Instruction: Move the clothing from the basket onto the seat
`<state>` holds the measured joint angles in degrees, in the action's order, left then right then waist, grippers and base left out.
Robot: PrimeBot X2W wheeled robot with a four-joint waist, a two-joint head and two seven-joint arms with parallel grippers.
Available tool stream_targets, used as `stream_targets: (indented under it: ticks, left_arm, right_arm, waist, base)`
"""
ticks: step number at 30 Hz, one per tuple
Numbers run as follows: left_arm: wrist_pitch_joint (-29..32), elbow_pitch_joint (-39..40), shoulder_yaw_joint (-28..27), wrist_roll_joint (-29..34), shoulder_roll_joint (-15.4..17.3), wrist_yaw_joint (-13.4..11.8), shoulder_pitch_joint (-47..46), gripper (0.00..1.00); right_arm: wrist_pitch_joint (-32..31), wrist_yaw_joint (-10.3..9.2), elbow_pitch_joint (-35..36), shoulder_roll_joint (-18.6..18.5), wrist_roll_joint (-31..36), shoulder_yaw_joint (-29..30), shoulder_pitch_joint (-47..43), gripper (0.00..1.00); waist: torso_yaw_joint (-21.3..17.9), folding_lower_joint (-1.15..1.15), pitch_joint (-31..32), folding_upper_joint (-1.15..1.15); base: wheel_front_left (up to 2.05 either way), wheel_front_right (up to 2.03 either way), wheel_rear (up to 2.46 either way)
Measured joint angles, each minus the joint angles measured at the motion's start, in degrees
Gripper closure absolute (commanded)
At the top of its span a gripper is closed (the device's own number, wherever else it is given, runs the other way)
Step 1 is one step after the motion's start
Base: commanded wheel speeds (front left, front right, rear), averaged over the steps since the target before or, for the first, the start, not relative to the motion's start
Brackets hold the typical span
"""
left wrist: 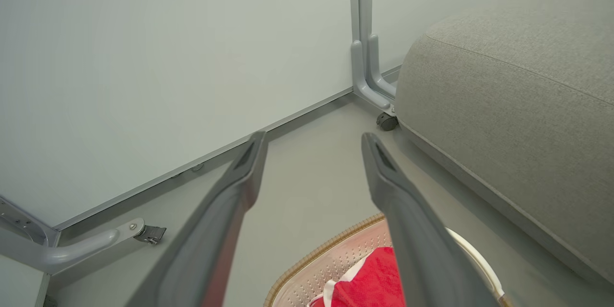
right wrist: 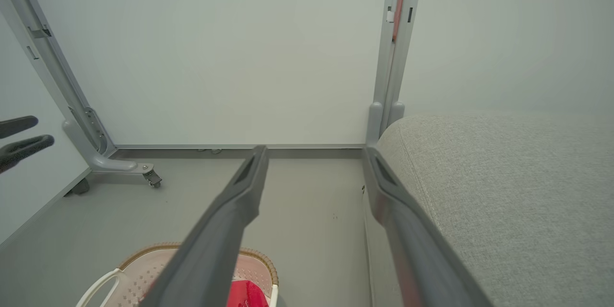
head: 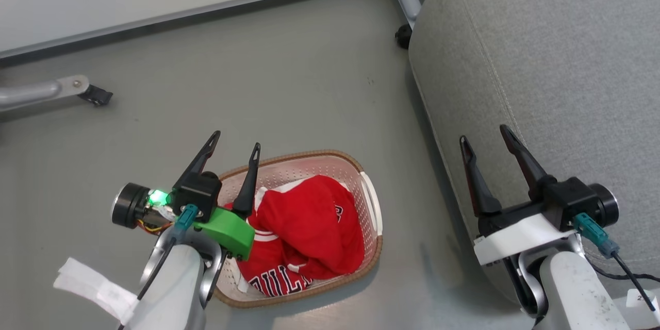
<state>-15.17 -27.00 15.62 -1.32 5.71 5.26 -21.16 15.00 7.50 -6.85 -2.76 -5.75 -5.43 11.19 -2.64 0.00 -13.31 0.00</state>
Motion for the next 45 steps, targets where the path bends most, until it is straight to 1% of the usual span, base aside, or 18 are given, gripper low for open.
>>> stream_targets:
  ticks: [10,20,28,35,39,43,45]
  left_arm:
    - [0.0,-10.39,5.92,2.04,1.72,1.75,-8.78,0.0]
    - [0.0,-21.81,12.78,3.11,4.28,2.05,-17.15,0.0]
    - [0.0,-32.93,20.76,2.87,4.66,2.13,-23.18,0.0]
    - [0.01,-40.28,27.53,2.38,5.08,2.13,-27.81,0.0]
    - [1.25,-43.57,30.96,2.38,5.58,2.14,-30.31,0.0]
    - [2.41,-44.9,34.45,2.37,5.98,2.14,-32.09,0.0]
    - [4.08,-45.54,36.23,2.36,6.38,2.14,-33.1,0.0]
  right_arm:
    - [0.0,0.0,2.53,-0.03,-0.94,-1.79,5.27,0.0]
    - [0.0,0.0,4.81,-0.04,-2.36,-3.1,9.67,0.0]
    - [0.0,0.0,5.67,-0.04,-3.22,-4.14,13.32,0.0]
    - [0.0,0.0,6.66,-0.04,-3.3,-4.38,15.29,0.0]
    - [0.0,0.0,7.03,-0.04,-3.3,-4.38,15.41,0.0]
    - [0.0,0.0,7.34,-0.03,-3.31,-4.36,15.91,0.0]
    - [0.0,0.0,7.66,-0.04,-3.34,-4.28,16.07,0.0]
  waist:
    - [-3.91,0.0,-7.83,0.0]
    - [-6.95,0.0,-16.78,0.0]
    - [-8.49,0.0,-23.59,0.0]
    - [-9.64,0.0,-28.34,0.0]
    - [-10.08,0.0,-30.71,0.0]
    - [-10.39,0.01,-32.68,0.0]
    - [-10.51,0.01,-33.66,0.0]
  base:
    - [0.0,0.0,0.0]
    - [0.0,0.0,0.0]
    - [0.0,0.0,0.0]
    - [0.0,0.0,0.0]
    - [0.0,0.0,0.0]
    - [0.0,0.0,0.0]
    - [0.0,0.0,0.0]
